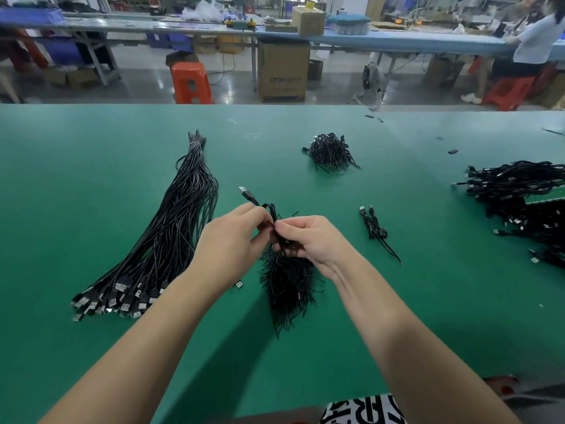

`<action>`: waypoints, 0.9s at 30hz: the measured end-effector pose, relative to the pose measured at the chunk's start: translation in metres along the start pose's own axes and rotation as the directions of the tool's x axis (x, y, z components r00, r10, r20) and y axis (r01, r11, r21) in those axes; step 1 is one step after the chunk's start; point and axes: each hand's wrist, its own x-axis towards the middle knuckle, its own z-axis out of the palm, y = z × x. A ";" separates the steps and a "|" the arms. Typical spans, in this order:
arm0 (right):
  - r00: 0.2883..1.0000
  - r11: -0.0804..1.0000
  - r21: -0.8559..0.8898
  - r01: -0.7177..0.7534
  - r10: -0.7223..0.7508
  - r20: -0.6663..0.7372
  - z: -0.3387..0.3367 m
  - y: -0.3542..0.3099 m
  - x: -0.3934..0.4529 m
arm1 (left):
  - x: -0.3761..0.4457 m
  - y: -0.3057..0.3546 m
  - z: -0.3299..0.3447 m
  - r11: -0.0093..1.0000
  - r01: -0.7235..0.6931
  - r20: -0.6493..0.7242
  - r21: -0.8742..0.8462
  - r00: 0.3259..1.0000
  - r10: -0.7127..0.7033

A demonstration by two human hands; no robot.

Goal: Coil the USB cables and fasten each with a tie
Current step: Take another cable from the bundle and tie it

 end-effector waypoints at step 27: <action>0.981 0.954 -0.241 0.179 -0.193 -0.035 0.000 0.023 0.006 | -0.007 -0.011 0.005 0.938 0.205 0.117 -0.280 0.977 -0.179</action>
